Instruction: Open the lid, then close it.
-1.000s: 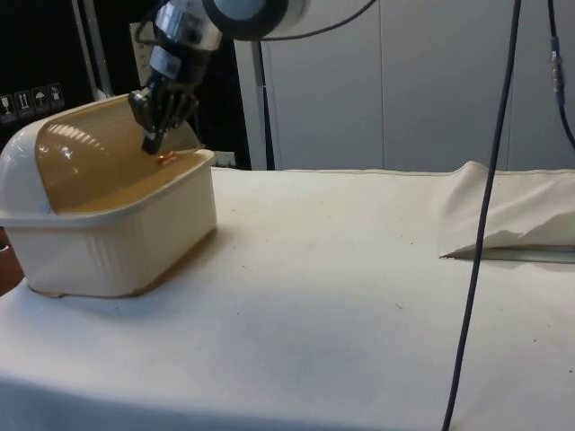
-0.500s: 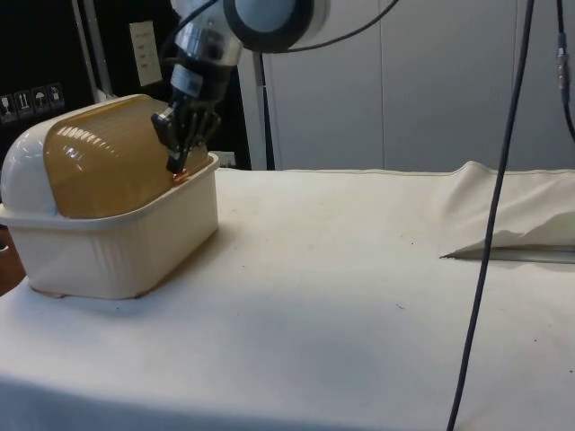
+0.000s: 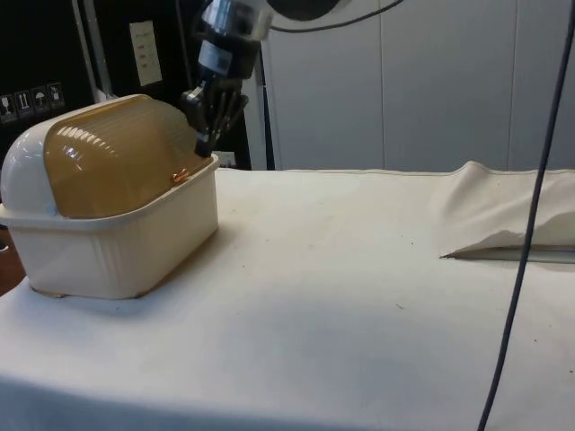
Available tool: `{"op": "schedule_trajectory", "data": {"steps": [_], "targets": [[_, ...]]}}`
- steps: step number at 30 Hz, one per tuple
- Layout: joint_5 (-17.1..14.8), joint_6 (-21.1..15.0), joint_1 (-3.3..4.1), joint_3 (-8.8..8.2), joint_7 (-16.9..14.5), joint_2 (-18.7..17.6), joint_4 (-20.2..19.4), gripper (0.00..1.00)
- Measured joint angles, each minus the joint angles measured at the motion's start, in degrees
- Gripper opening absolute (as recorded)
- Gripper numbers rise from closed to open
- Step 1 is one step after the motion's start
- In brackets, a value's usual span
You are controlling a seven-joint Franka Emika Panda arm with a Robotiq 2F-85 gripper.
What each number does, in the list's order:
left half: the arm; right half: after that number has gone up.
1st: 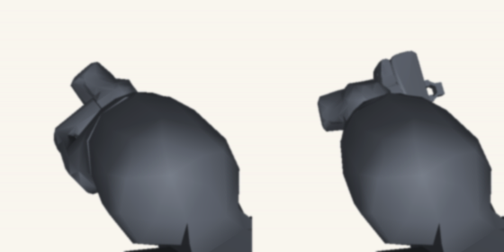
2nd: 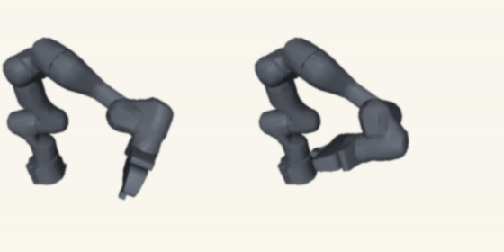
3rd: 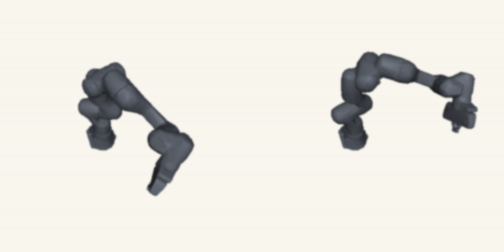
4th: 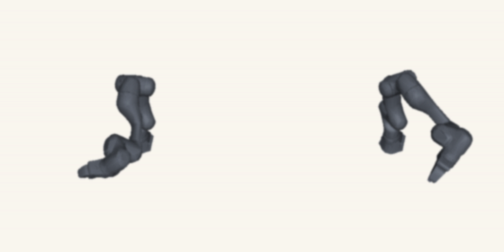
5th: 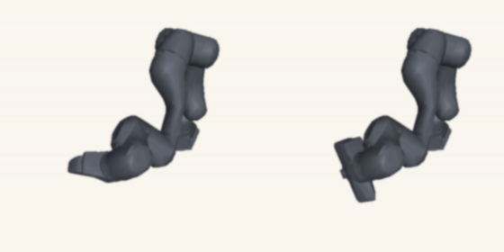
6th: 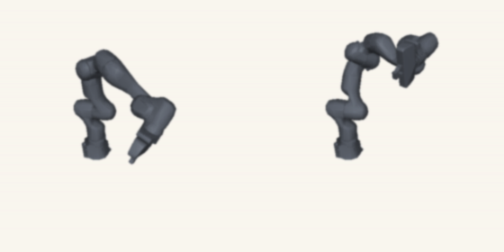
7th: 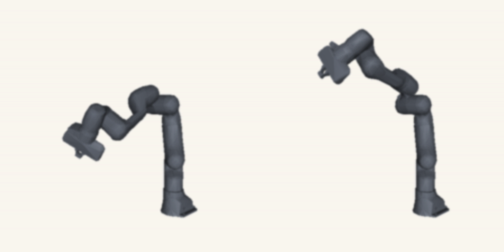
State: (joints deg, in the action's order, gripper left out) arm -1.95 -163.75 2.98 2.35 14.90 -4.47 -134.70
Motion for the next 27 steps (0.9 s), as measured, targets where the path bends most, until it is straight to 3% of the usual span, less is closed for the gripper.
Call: {"op": "schedule_trajectory", "data": {"steps": [17, 27], "targets": [[0.0, 4.9, 0.0, 0.4, -0.6, 12.9, -8.7, 0.0], [0.0, 8.9, 0.0, 0.52, -1.7, 18.3, -10.6, 0.0]]}}
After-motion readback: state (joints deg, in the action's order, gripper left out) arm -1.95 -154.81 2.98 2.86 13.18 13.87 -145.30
